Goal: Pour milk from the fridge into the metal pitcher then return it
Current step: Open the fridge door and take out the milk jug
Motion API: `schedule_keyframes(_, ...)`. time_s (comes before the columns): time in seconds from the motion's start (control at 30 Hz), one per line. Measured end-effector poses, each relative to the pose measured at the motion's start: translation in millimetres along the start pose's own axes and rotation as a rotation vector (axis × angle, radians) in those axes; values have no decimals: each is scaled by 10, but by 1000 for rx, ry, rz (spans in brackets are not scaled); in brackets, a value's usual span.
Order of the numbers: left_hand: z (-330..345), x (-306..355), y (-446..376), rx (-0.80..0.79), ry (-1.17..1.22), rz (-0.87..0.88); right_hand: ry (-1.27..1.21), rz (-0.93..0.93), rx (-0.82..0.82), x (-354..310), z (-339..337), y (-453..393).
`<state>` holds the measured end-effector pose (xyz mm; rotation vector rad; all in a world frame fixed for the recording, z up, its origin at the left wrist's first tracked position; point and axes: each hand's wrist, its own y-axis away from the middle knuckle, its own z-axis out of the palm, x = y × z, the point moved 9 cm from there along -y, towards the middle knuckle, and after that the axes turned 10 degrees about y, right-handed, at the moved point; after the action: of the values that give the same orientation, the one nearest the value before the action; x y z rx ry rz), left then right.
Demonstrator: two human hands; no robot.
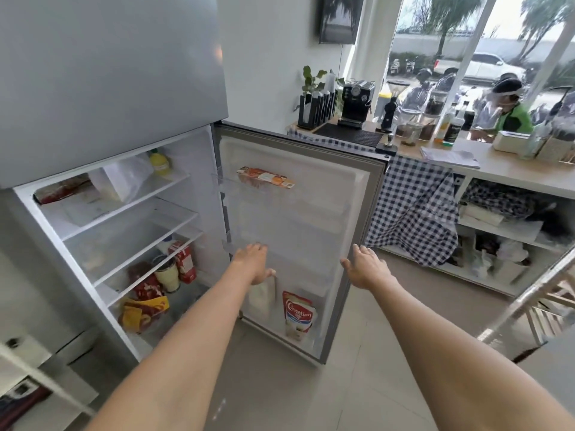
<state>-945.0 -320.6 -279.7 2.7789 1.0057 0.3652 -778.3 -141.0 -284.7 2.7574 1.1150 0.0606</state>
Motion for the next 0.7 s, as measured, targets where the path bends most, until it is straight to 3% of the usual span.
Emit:
schedule_keyframes(0.43, 246, -919, -217, -51, 95, -183, -43, -158, -120, -974, 757, -345)
schedule_keyframes(0.7, 849, -1271, -438, -162, 157, -239, 15, -214, -263, -1386, 1441, -600)
